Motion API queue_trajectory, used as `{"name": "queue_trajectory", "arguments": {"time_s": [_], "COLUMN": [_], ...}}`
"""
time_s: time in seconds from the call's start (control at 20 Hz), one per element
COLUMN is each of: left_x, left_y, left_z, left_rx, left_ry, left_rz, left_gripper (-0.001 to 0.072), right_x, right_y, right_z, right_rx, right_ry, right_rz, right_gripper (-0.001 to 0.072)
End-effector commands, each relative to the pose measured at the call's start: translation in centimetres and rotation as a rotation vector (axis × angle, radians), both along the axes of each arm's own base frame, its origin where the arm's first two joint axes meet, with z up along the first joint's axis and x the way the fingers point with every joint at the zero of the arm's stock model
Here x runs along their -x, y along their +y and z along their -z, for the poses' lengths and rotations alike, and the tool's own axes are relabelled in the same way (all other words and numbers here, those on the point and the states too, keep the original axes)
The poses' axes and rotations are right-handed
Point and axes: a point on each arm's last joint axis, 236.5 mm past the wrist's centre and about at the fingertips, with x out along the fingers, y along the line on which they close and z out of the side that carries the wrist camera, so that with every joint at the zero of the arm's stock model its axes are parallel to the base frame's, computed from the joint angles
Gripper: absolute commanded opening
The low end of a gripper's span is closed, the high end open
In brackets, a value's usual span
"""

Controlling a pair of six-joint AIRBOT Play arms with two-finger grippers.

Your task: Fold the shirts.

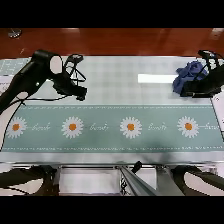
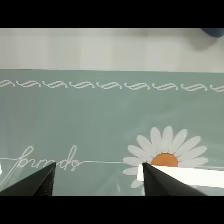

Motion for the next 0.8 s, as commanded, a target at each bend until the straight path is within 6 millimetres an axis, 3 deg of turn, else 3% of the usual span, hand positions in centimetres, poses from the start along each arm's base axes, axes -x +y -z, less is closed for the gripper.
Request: {"name": "queue_trajectory", "arguments": {"time_s": [0.0, 0.1, 0.2, 0.25, 0.45, 0.55, 0.75], "left_x": [-0.2, -0.5, -1.1, -1.6, -4.8, -6.0, -6.6], "left_y": [0.0, -0.1, -0.3, -0.5, -1.8, -2.3, -2.9], "left_z": [1.7, 1.8, 1.1, 0.4, -4.2, -6.4, -8.8], "left_rx": [-0.02, -0.017, -0.008, 0.0, 0.053, 0.074, 0.106], "left_ry": [0.026, 0.018, -0.007, -0.028, -0.162, -0.218, -0.271], "left_rz": [0.06, 0.059, 0.059, 0.058, 0.043, 0.043, 0.036], "left_gripper": [0.0714, 0.0715, 0.0714, 0.0714, 0.0714, 0.0714, 0.0714], "right_x": [-2.6, -5.9, -8.8, -9.7, -12.3, -13.4, -12.4], "right_y": [-5.8, -9.5, -10.8, -11.1, -12.6, -14.3, -18.3], "right_z": [-1.0, -3.5, -5.7, -5.7, -2.7, -1.8, 0.8], "right_rx": [0.248, 0.4, 0.423, 0.38, 0.126, 0.039, -0.001], "right_ry": [-0.114, -0.285, -0.448, -0.473, -0.44, -0.449, -0.393], "right_rz": [0.026, 0.106, 0.175, 0.217, 0.366, 0.454, 0.609], "right_gripper": [0.0593, 0.0594, 0.0594, 0.06, 0.0614, 0.0614, 0.0614]}}
